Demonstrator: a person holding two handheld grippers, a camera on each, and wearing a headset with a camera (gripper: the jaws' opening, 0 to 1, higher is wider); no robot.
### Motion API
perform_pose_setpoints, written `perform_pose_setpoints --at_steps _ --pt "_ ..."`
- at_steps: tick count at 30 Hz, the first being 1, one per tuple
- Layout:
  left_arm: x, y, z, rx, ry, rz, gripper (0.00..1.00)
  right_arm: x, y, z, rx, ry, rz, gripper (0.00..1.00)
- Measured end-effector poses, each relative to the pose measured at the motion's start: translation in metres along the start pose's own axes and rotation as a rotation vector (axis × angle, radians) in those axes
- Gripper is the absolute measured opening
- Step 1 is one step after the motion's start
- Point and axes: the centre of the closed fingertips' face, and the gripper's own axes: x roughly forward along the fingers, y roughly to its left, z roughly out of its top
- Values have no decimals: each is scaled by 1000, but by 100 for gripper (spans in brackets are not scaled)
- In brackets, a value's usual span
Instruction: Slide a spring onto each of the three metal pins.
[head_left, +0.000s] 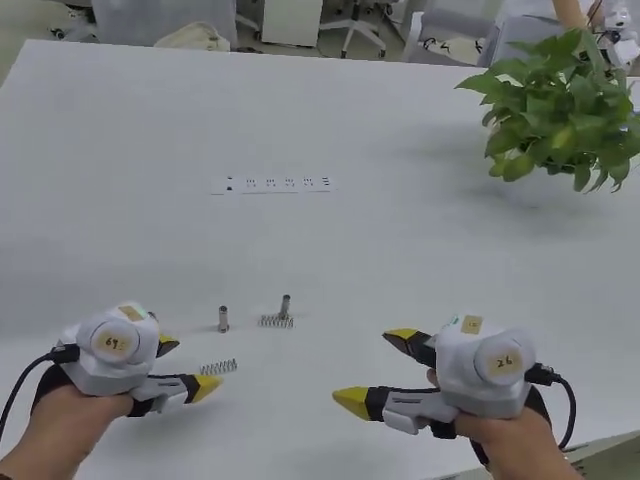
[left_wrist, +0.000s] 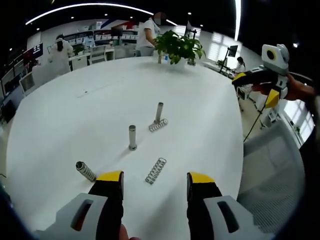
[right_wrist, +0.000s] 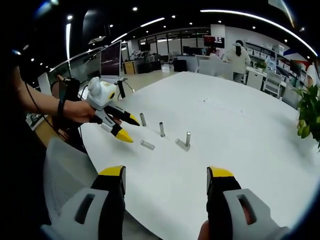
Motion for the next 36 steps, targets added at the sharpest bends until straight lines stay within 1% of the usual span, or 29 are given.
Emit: perform_pose_setpoints --at_steps 8,14,21,29,33,36 --pt "16 3 -5 -11 22 -19 43 -2 0 -4 9 6 -5 64" --pt "24 3 -5 -22 28 -27 41 -3 -1 -5 9 15 -6 64" --pt "33 5 -11 -14 52 -36 38 -4 -4 -5 8 20 -8 64" --pt "40 5 -14 31 66 -39 29 -3 -3 -5 9 25 -4 63" --pt "42 4 -17 46 81 -42 28 -1 -2 -5 9 29 -1 63" --pt "43 3 -20 69 92 -45 26 0 -2 -5 9 27 1 63"
